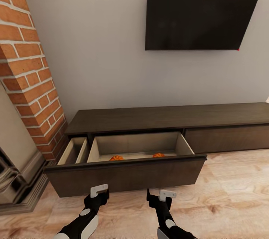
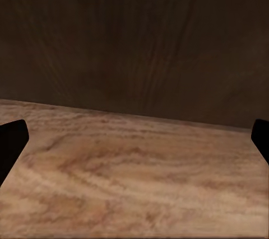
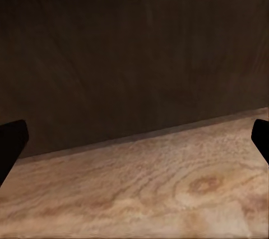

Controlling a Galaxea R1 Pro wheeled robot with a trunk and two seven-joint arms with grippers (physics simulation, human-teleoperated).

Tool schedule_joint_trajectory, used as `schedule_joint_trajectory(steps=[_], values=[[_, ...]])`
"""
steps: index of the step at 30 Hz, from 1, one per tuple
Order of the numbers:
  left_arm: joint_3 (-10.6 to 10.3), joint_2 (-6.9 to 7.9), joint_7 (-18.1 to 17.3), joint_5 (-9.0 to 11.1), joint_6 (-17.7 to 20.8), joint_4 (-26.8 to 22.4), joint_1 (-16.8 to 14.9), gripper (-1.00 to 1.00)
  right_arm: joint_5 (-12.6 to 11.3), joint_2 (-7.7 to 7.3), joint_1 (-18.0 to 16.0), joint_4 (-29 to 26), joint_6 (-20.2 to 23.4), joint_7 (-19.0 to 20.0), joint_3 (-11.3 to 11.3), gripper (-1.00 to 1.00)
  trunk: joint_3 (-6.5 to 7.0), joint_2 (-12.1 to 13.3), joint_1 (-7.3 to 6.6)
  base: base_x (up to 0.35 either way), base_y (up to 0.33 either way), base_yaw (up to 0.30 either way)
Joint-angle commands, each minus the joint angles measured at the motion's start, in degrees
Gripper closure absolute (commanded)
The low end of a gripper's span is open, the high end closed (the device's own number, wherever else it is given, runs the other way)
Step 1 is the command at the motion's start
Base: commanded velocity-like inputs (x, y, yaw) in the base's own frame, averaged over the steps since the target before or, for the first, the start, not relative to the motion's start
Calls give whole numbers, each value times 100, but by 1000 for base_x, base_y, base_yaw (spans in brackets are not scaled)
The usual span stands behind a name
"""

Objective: Place each of the two pumpkins and all three candles from the living room inside a cabinet in the living room (use any cabinet), then make sure every cabinet is closed, and position the cauldron so it is next to a table in the living room.

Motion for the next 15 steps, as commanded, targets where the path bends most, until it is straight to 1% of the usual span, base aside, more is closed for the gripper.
schedule_joint_trajectory(steps=[1,11,15], values=[[-49,4,38,38,-25,1,-5,-100,-25,-1,-5,-1,-15,-41,50,-100,-28,-4,1,0,0,0],[-49,12,41,30,-51,2,0,-100,-22,-9,-5,-1,-18,-41,50,-100,-250,-17,27,0,0,0],[-49,16,40,20,-311,2,54,-100,-13,-17,2,-5,-56,-21,50,-100,-338,-23,37,0,0,0]])
